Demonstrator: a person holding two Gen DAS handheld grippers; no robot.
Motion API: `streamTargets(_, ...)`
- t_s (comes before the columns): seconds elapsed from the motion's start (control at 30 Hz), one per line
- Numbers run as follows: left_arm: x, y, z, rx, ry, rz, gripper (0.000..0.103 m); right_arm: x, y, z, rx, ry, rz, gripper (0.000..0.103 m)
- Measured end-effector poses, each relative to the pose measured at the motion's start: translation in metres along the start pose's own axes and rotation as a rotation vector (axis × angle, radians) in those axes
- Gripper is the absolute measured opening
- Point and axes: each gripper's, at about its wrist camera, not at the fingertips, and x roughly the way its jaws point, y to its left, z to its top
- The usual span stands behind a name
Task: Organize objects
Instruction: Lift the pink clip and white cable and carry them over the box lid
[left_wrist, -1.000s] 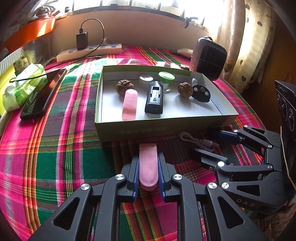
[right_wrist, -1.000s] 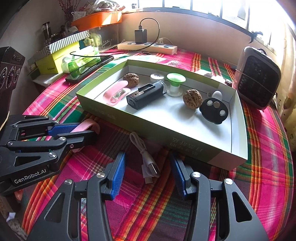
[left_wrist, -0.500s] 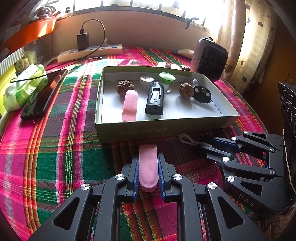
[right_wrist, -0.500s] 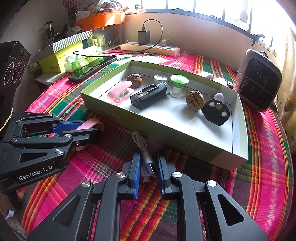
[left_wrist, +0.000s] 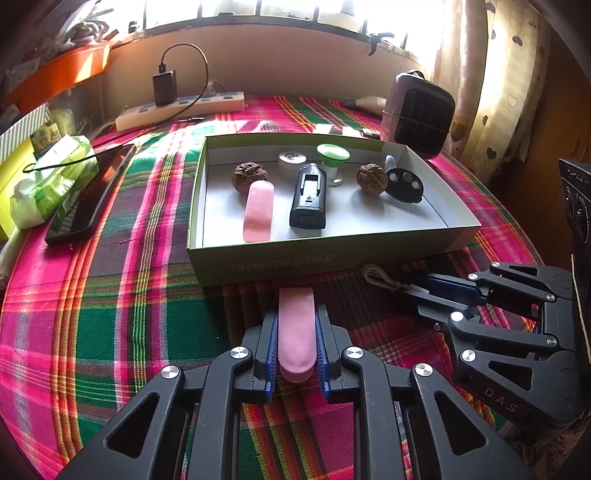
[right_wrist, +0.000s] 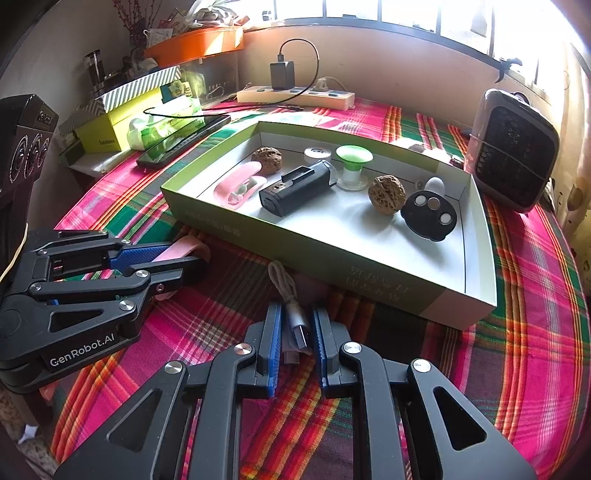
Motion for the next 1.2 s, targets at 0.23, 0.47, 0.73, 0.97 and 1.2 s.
streamTargets(0.23, 0.0005, -0.0002, 0.0006, -0.001, -0.001, 0.000, 0.016, 0.0002, -0.0007, 0.0000, -0.001, 0.000, -0.001, 0.017)
streamTargets(0.47, 0.0003, -0.0005, 0.0001, 0.000, 0.000, 0.000, 0.016, 0.0004, -0.0009, -0.0001, 0.000, 0.000, -0.002, 0.017)
streamTargets(0.73, -0.0008, -0.0009, -0.0004, 0.001, 0.000, 0.003, 0.016, -0.0003, -0.0016, -0.0009, 0.018, -0.002, -0.003, 0.016)
streamTargets(0.97, -0.0009, -0.0016, -0.0016, 0.001, 0.002, 0.001, 0.016, -0.0030, -0.0034, -0.0018, 0.036, -0.010, 0.001, 0.013)
streamTargets(1.2, -0.0022, 0.0007, 0.0002, 0.000, 0.002, -0.002, 0.016, -0.0077, -0.0053, -0.0030, 0.057, -0.028, 0.011, 0.013)
